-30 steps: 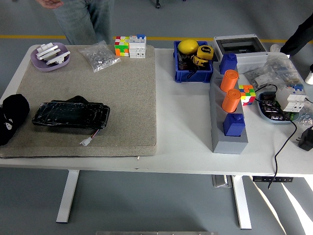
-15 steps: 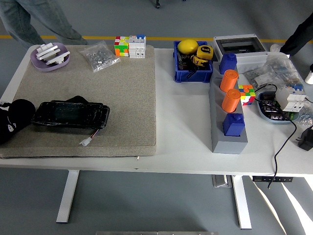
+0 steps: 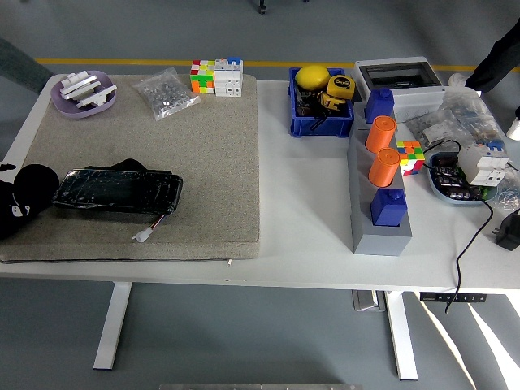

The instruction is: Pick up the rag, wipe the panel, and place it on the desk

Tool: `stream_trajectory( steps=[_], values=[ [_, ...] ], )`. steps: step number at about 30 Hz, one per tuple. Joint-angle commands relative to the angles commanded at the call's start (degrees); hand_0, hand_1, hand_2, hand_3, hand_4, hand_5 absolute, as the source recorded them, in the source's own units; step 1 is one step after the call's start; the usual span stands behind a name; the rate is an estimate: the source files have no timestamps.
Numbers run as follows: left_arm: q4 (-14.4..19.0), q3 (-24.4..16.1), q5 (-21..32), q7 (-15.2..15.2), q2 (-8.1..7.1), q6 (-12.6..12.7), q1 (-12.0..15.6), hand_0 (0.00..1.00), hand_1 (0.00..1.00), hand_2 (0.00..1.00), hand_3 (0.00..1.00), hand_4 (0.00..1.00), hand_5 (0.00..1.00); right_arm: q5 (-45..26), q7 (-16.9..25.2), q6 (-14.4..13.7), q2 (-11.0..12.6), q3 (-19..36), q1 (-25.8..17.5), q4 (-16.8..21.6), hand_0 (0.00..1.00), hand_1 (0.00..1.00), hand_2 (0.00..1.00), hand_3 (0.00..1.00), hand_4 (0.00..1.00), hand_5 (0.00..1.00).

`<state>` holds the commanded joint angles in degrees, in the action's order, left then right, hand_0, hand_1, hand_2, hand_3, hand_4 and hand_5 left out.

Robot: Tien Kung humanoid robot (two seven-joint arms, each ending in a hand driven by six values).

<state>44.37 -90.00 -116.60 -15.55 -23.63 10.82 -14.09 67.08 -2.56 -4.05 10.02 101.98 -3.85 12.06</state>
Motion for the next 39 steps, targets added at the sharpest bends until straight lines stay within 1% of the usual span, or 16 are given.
stream_trajectory(
  steps=[1,3,6,7,8,12,13,18,19,26,34,39],
  values=[
    [0.46,-0.30,0.76,-0.23,-0.05,-0.04,0.30,0.903,0.851,0.830,0.777,0.998,0.297,-0.01,0.00,0.01,0.00,0.02,-0.02,0.00,0.771,0.599,0.670,0.571,0.998,0.482],
    [1.29,-0.95,2.01,-0.75,-0.12,-0.26,0.85,0.903,0.851,0.830,0.777,0.998,0.297,0.01,0.00,0.02,0.00,0.05,-0.06,-0.01,0.771,0.599,0.670,0.571,0.998,0.482],
    [3.60,-2.92,5.36,-2.70,0.03,-0.54,2.39,0.903,0.851,0.830,0.777,0.998,0.297,0.17,0.00,0.02,-0.06,0.22,-0.12,-0.03,0.771,0.599,0.670,0.571,0.998,0.482],
    [4.39,-3.64,6.74,-3.53,0.26,-0.52,2.90,0.862,0.815,0.792,0.761,0.998,0.365,0.21,0.00,0.02,-0.11,0.29,-0.17,-0.04,0.770,0.598,0.670,0.571,0.998,0.482],
    [5.25,-4.48,8.04,-4.26,0.59,-0.34,3.42,0.862,0.815,0.792,0.761,0.998,0.365,0.28,-0.01,0.03,-0.15,0.35,-0.21,-0.09,0.770,0.598,0.670,0.571,0.998,0.482],
    [8.12,-8.05,9.36,-5.65,2.16,0.22,4.73,0.862,0.815,0.792,0.761,0.998,0.365,0.31,-0.12,0.12,-0.19,0.04,-0.31,-0.55,0.770,0.598,0.670,0.571,0.998,0.482],
    [8.45,-8.38,9.46,-5.80,2.35,0.21,4.87,0.849,0.807,0.784,0.713,0.953,0.372,0.28,-0.16,0.15,-0.16,-0.09,-0.31,-0.69,0.770,0.599,0.670,0.570,0.998,0.481],
    [9.80,-9.05,9.98,-6.11,2.67,0.23,5.55,0.849,0.807,0.784,0.713,0.953,0.372,0.53,-0.47,0.31,0.09,0.05,-0.35,-1.70,0.770,0.599,0.670,0.570,0.998,0.481],
    [10.10,-9.19,9.94,-6.06,2.67,0.19,5.71,0.848,0.804,0.780,0.699,0.945,0.368,0.18,-0.67,0.23,0.19,-0.33,-0.37,-1.73,0.771,0.601,0.670,0.571,0.998,0.480],
    [12.33,-10.18,10.59,-6.09,2.82,0.15,6.86,0.850,0.804,0.779,0.696,0.939,0.363,-1.60,-1.83,-0.30,0.71,-2.52,-0.37,-1.75,0.771,0.603,0.670,0.570,0.998,0.477],
    [12.71,-10.49,10.75,-6.18,2.50,0.06,7.42,0.849,0.804,0.776,0.693,0.938,0.362,-3.37,-3.24,-0.92,0.90,-5.87,0.24,-1.75,0.771,0.605,0.670,0.570,0.997,0.475],
    [12.88,-10.53,10.66,-6.11,2.23,-0.01,7.77,0.848,0.804,0.776,0.685,0.936,0.361,-3.75,-4.13,-1.27,1.34,-6.48,0.40,-1.75,0.772,0.614,0.671,0.570,0.997,0.475]
  ],
)
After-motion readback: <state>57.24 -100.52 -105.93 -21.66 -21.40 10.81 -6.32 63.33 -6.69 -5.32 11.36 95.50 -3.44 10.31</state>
